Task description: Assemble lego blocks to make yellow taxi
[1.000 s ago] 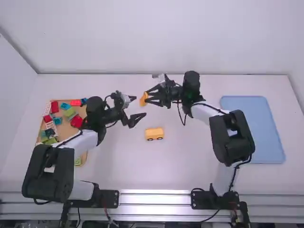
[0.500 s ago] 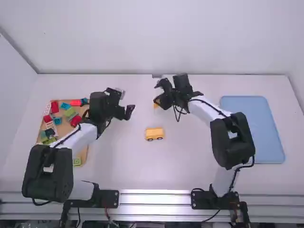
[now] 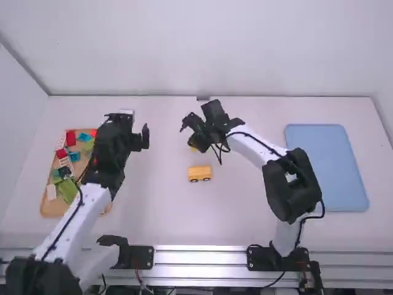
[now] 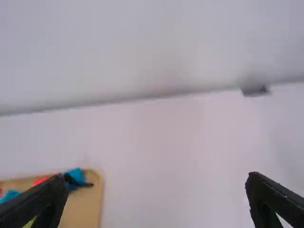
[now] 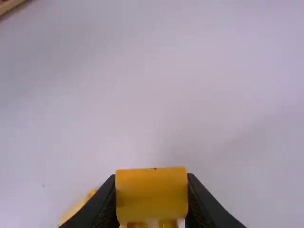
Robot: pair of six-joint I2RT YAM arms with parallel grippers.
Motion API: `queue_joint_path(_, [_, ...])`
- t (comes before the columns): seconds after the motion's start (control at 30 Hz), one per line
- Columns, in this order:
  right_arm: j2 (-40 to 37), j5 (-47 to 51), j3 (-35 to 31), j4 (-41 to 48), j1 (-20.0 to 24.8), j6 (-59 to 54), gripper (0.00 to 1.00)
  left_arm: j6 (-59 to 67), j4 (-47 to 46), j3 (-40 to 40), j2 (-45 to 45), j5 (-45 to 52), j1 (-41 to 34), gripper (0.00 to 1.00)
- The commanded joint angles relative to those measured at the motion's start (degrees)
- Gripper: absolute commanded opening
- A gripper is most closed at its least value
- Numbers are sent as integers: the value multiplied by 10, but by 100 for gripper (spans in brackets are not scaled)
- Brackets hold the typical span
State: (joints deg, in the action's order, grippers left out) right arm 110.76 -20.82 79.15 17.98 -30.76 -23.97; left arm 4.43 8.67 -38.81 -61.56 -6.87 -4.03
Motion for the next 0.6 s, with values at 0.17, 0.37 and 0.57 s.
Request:
queue_joint_path(0.17, [85,-10,123,136,-54,-123,2,-50,68,161,171,-91,2,99])
queue_joint_path(0.37, [173,65,276,323,-113,-245,1,-51,113,236,258,-103,0,99])
queue_joint_path(0.57, [222,108,332,369,-150,-287,0,-67,99,253,291,-183,0,99])
